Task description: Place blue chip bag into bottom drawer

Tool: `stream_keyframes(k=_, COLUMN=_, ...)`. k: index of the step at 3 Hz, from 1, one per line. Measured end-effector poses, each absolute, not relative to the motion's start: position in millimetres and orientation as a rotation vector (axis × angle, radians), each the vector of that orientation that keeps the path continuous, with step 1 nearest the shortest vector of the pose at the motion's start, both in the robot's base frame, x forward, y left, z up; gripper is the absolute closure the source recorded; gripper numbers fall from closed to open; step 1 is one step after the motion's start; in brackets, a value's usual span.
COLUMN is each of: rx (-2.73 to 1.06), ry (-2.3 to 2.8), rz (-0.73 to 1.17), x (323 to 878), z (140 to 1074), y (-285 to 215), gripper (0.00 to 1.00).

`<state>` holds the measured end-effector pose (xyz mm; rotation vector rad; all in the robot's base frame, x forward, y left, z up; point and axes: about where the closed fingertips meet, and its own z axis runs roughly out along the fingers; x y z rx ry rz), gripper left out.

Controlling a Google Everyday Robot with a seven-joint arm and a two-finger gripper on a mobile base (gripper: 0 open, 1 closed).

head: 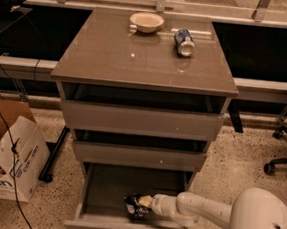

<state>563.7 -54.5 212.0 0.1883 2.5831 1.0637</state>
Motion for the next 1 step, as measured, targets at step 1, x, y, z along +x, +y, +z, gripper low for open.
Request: stream_keyframes(k=1, rx=0.186, ry=2.585, rz=1.067, x=562.9, z=211.3, y=-52.1, gripper=0.0)
